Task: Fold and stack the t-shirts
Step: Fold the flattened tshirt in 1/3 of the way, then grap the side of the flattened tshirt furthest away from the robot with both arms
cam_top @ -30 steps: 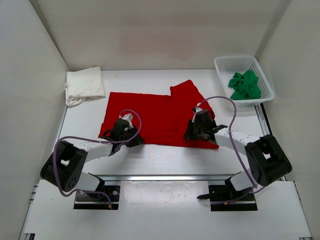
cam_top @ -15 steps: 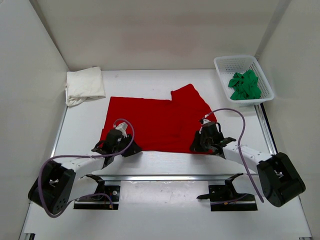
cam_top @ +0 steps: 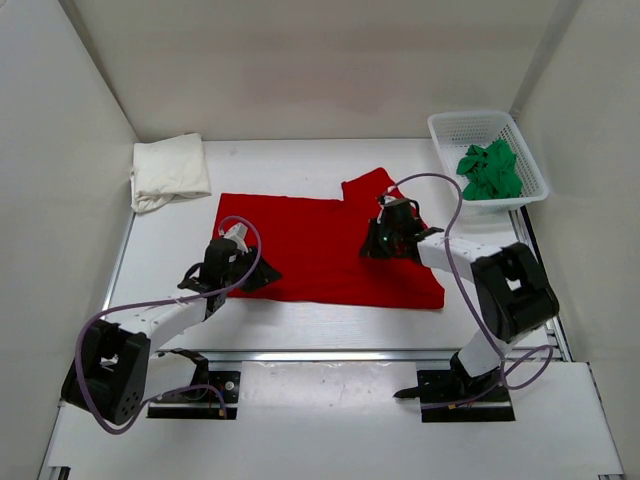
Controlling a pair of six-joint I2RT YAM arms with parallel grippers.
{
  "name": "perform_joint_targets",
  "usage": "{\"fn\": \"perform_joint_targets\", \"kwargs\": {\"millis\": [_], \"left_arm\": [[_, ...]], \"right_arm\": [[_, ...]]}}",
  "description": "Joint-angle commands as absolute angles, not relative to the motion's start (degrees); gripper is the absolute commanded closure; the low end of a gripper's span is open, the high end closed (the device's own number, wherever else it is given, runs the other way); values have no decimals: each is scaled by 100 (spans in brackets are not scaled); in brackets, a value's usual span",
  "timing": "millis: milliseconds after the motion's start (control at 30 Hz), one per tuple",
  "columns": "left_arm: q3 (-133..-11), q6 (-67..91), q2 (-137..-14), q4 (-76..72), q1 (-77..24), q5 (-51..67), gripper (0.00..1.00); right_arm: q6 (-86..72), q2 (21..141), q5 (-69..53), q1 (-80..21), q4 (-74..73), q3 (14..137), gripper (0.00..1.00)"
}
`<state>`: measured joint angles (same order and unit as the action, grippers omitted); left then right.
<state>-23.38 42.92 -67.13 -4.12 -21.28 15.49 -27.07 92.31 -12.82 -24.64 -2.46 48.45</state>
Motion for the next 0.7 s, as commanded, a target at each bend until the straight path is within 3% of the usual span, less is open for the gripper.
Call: {"fn": "perform_joint_targets", "kwargs": {"millis": [0, 233, 400, 567, 667], "left_arm": [[-2347, 4254, -6688, -562, -2118, 1644, 62], [-2478, 4263, -6847, -615, -1916, 1635, 63], [-2855, 4350, -7040, -685, -1697, 1486, 62], [-3558, 4307, -7794, -677, -1337, 1117, 62], [-4007, 4289, -8382, -730, -915, 1134, 63]], "right_arm": [[-2654, 9649, -1371, -2548, -70, 5263, 100], [-2681, 10318, -1380, -2602, -27, 5598, 100], [-2602, 10118, -1407, -2619, -220, 5765, 99], [-2557, 9335, -1450, -2461, -229, 5608, 75], [-2575, 8843, -1538, -2382, -114, 5275, 73]]}}
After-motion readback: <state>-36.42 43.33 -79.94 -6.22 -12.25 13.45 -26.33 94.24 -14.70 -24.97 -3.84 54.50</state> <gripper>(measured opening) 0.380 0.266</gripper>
